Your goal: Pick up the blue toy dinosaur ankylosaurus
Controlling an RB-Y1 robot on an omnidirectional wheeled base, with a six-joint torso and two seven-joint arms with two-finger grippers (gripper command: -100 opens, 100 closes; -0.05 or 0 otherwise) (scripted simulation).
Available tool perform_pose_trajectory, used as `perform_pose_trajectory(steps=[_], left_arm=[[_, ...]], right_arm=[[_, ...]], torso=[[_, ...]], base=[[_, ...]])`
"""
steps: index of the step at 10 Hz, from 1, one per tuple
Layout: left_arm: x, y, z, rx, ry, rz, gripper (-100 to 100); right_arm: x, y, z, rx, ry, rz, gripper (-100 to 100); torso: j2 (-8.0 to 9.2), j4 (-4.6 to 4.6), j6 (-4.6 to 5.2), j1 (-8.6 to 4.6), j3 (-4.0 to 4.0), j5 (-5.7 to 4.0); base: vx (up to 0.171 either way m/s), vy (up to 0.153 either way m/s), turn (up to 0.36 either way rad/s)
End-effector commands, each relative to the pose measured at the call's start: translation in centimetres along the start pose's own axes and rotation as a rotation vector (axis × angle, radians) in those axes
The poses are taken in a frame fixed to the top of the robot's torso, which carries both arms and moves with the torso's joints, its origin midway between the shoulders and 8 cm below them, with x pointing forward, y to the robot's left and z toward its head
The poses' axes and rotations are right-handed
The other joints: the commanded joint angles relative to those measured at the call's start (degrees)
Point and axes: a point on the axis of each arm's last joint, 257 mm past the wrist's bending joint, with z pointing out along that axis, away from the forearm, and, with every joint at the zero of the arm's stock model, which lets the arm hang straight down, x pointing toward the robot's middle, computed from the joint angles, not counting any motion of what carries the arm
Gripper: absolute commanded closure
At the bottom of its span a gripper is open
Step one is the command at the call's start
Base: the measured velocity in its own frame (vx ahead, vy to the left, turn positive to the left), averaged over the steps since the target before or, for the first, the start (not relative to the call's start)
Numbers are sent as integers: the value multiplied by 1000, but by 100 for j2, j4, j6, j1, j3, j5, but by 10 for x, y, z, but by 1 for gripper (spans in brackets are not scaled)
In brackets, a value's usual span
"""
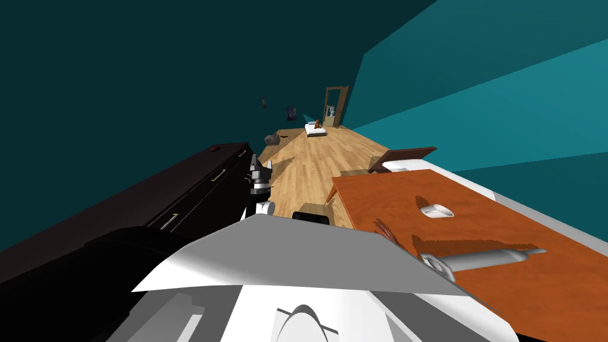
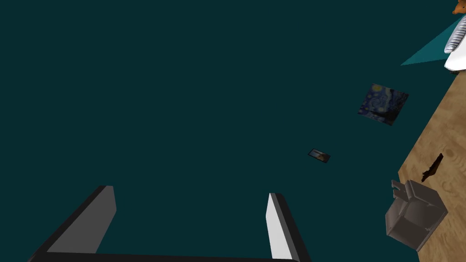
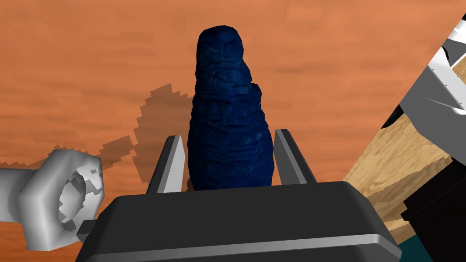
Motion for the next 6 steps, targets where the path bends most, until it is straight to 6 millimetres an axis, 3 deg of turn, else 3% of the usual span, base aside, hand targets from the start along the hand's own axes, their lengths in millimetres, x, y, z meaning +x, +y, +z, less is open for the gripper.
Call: perform_pose_trajectory(steps=[1, 2, 4, 5, 6], left_arm=[[0, 0, 0, 0, 0, 0, 0], [0, 0, 0, 0, 0, 0, 0], [0, 0, 0, 0, 0, 0, 0], [0, 0, 0, 0, 0, 0, 0], [0, 0, 0, 0, 0, 0, 0]], right_arm=[[-24, -21, -4, 15, -22, -11, 100], [-36, -7, 5, -22, -38, -38, 100], [-18, -17, -2, -7, 16, -73, 100], [-48, -40, -7, 17, -16, -71, 100], [-44, -38, -6, 9, 2, -95, 100]], torso=[[0, 0, 0, 0, 0, 0], [-9, -2, 10, 3, -5, 4], [-13, -3, 1, 6, -8, 4], [-5, -2, 2, 3, -3, 8], [-13, -3, 10, 6, -7, 13]], base=[[37, 6, -363], [56, 18, -243], [24, 14, -21], [46, 10, -352], [58, 18, -293]])
